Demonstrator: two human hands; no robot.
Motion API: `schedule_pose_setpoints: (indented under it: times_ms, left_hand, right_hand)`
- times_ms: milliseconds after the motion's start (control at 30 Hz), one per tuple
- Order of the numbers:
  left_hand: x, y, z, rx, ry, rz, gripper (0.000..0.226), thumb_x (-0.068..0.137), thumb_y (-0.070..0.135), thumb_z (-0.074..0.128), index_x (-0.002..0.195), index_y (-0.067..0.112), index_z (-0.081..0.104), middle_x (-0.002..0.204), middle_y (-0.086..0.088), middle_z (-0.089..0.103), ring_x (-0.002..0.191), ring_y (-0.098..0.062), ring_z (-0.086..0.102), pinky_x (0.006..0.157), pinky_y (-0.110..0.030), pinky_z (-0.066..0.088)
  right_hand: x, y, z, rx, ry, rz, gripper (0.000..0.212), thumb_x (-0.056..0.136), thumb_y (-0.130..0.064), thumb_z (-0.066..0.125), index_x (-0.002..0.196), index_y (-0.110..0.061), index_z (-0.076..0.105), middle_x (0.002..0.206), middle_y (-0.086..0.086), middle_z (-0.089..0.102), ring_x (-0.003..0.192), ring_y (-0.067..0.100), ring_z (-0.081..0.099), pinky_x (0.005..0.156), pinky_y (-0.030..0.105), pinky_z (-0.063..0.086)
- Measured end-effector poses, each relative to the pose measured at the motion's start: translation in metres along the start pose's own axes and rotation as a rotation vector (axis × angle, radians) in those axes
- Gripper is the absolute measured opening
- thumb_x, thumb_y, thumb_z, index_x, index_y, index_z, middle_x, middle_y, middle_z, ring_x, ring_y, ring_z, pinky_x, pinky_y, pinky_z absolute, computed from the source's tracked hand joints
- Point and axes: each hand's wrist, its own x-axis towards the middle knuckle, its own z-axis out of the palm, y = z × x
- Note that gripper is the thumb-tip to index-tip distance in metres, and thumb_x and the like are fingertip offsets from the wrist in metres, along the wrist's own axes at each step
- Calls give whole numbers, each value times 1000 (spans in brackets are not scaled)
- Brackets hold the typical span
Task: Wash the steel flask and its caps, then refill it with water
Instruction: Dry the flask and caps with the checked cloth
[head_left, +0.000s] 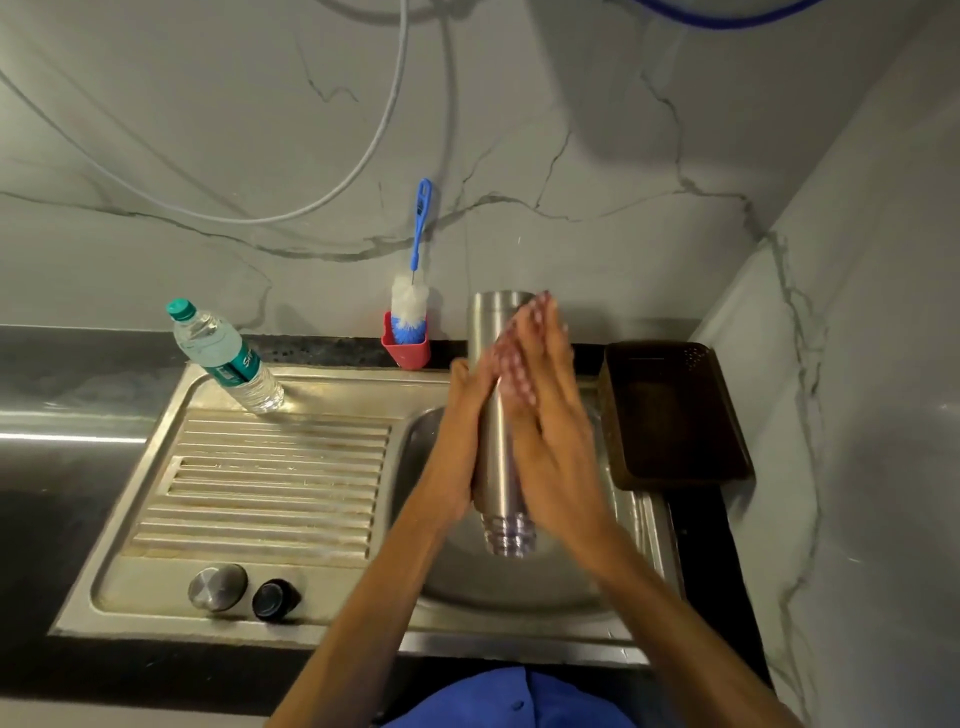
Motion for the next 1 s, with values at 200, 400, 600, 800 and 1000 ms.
schedule_pose_setpoints:
  times_ms: [200,400,600,800,1000]
  left_hand:
    - [-16,-14,15,157,134,-26,63,95,75,41,129,29,67,119,-3,79,113,-19,74,107,-43,54]
    - [31,39,-14,32,326,75,80,100,75,39,140,10,59,105,-15,76,93,-27,75,84,-43,62]
    - [8,11,-8,225,74,-22,73,100,75,32,138,19,62,132,-14,72,109,-18,75,87,-31,61]
    - [-14,-20,3,244,91,19,104,64,76,85,144,15,56,126,-11,74,116,-28,72,100,-45,57]
    - [19,39,-15,17,232,133,62,96,56,61,136,8,61,109,-16,74,95,-29,73,86,-40,61]
  right_hand:
    - [56,0,-28,178,18,177,53,112,-35,40,162,-26,29,163,-7,40,146,2,40,123,32,33]
    - [-29,9,-5,-149,-198,-161,55,113,-20,33,164,-27,15,174,-6,4,160,19,10,126,47,26]
    - [-12,28,-2,-331,-148,-188,53,113,-18,30,164,-15,16,173,5,-5,159,30,-8,130,49,3]
    - [50,9,-30,231,-15,165,44,113,-29,38,157,-29,38,151,-10,53,138,5,51,114,30,44]
    - [-42,11,-14,87,-240,44,57,111,-28,39,163,-38,19,170,-15,19,151,4,32,119,41,42]
